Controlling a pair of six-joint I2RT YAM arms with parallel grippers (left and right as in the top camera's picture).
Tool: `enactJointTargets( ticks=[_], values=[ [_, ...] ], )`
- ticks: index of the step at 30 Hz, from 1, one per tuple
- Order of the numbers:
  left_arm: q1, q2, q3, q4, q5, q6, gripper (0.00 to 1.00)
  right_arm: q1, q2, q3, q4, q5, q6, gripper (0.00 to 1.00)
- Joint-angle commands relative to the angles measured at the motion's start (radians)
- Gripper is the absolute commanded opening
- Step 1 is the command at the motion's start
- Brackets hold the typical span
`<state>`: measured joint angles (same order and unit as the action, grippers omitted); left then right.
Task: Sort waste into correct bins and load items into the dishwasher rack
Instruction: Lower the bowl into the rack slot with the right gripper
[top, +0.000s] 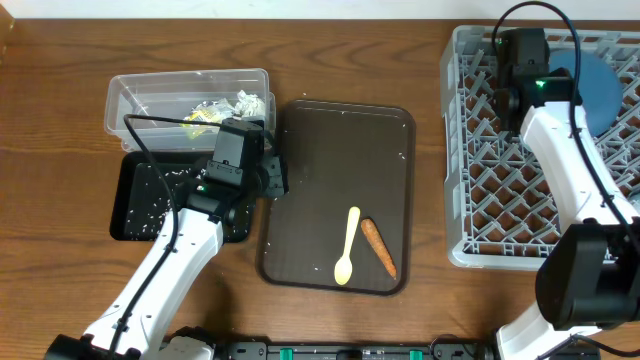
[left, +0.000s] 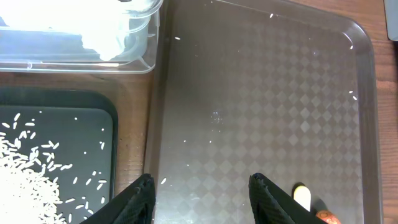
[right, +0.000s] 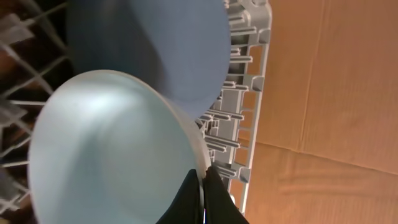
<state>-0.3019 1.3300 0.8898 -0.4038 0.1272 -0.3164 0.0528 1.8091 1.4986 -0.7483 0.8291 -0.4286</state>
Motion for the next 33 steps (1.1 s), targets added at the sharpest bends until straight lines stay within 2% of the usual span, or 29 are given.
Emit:
enactJointTargets(
  ticks=[1, 9, 12, 20, 29, 33],
  values=[
    [0.005, -0.010, 0.014, -0.003, -0.009, 0.009, 0.51, 0.026, 0.021, -0.010, -0.043, -0.160, 0.026, 0.01],
    [0.005, -0.010, 0.014, -0.003, -0.009, 0.009, 0.52, 0.066, 0.021, -0.010, -0.086, -0.265, 0.076, 0.05],
    [0.005, -0.010, 0.014, -0.003, -0.009, 0.009, 0.51, 0.077, 0.021, -0.010, -0.078, -0.243, 0.078, 0.02],
    [0.005, -0.010, 0.014, -0.003, -0.009, 0.009, 0.51, 0.077, 0.020, -0.010, -0.072, 0.191, 0.138, 0.01],
    [0.005, -0.010, 0.014, -0.003, -0.009, 0.009, 0.51, 0.069, 0.020, -0.010, -0.016, 0.371, 0.136, 0.01],
    [0.005, -0.010, 0.014, -0.004, -0.009, 0.009, 0.51, 0.055, 0.020, -0.010, 0.015, 0.385, 0.098, 0.01]
  ],
)
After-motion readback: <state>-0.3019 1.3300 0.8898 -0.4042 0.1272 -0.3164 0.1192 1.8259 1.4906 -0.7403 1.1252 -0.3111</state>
